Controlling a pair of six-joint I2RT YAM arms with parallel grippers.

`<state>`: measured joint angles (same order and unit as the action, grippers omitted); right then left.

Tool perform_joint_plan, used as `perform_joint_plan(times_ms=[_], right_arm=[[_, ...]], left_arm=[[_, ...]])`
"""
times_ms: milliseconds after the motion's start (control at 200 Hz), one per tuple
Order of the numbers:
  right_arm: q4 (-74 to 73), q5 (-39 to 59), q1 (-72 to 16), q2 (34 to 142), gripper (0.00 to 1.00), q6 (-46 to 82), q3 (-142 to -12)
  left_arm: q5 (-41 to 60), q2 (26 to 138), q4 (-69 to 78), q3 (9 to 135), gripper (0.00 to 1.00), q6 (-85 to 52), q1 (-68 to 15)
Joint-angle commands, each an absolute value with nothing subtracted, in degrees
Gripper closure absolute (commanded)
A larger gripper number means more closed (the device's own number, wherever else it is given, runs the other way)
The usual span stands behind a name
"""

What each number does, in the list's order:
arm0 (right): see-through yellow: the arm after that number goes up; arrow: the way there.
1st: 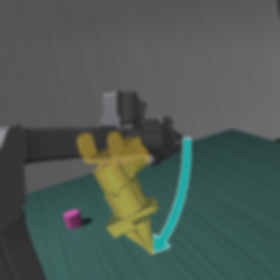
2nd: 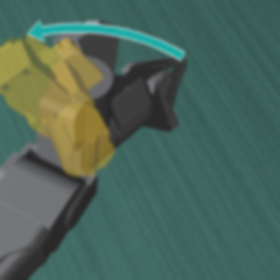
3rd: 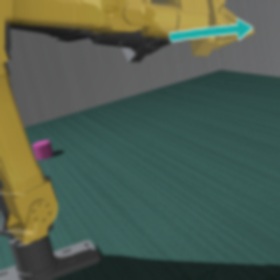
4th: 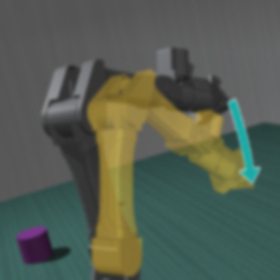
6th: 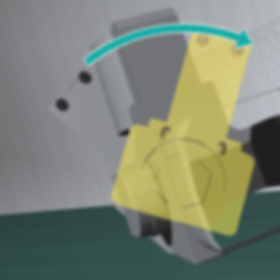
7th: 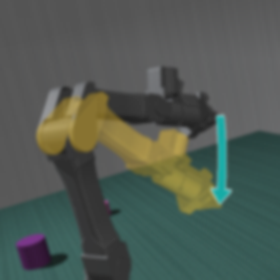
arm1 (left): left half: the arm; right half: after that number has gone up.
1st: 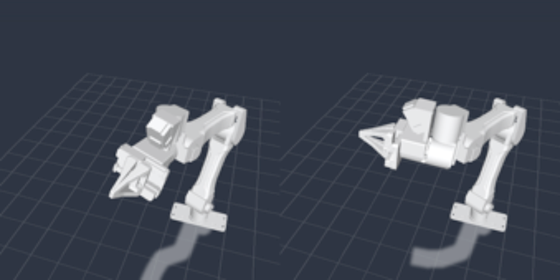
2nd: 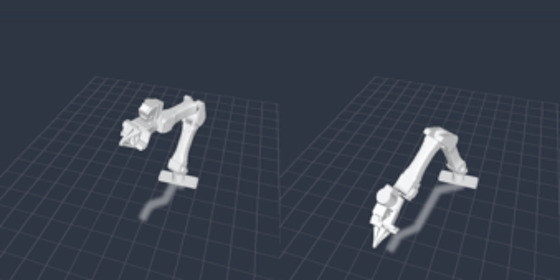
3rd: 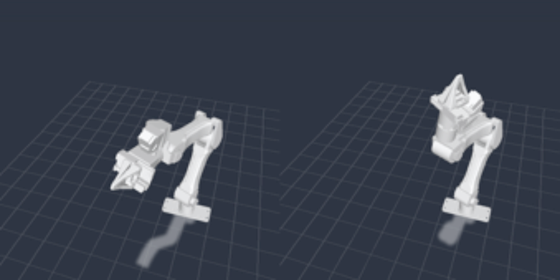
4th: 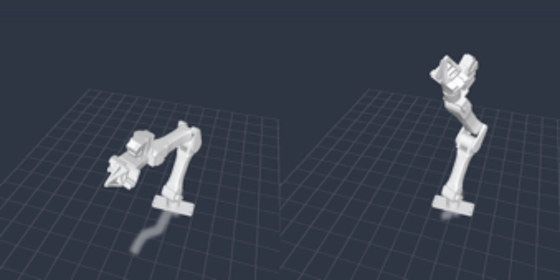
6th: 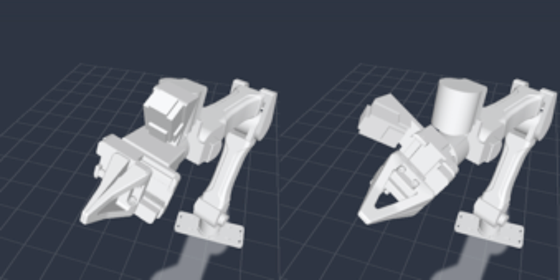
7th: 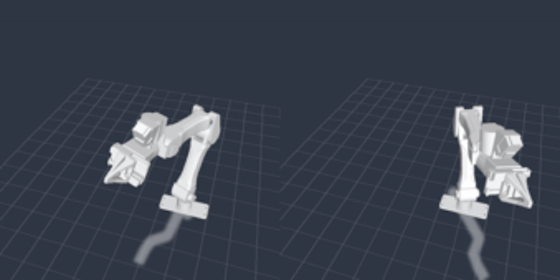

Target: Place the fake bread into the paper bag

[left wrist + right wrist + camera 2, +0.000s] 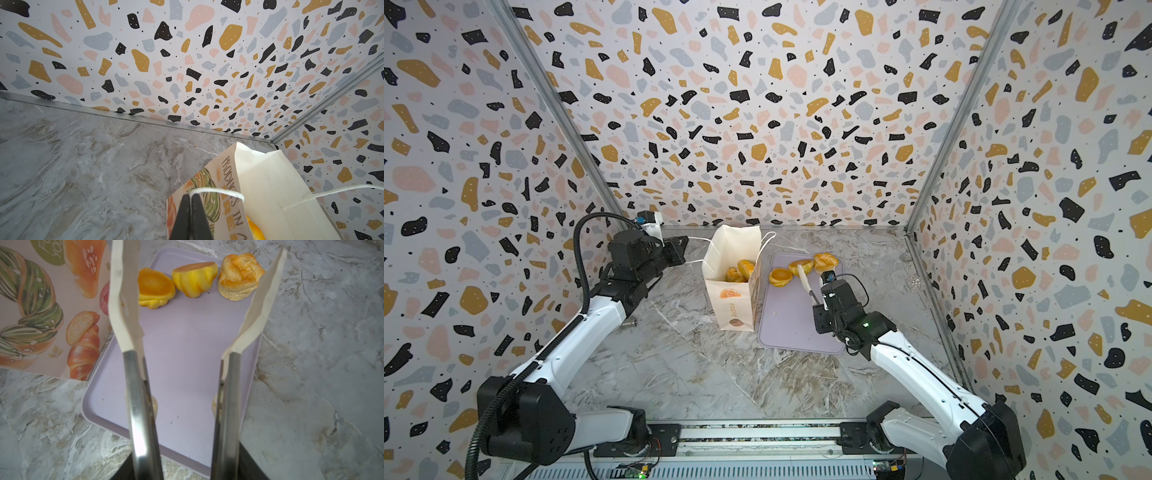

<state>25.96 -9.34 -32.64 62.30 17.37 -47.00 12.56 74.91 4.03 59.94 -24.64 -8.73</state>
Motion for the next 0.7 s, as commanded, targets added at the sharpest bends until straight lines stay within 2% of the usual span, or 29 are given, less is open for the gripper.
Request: perform_joint_plan(times_ms=[0,395,691], right_arm=[[22.9,-8.7,-33.2,62.7,0.47,16.9,-46.8],[18.9,-11.3,-39.7,68.0,0.47,12.3,-46.3],[14.6,-14.0,-40.7,74.0,0.46,6.8,-46.6]], left_arm=[[12.8,74.2,4.8,61.0,1.0,-24.0,-8.9],[12.8,74.3,4.8,60.9,1.0,-24.0,-8.9],[12.7,74.3,4.8,61.0,1.0,-24.0,-8.9]])
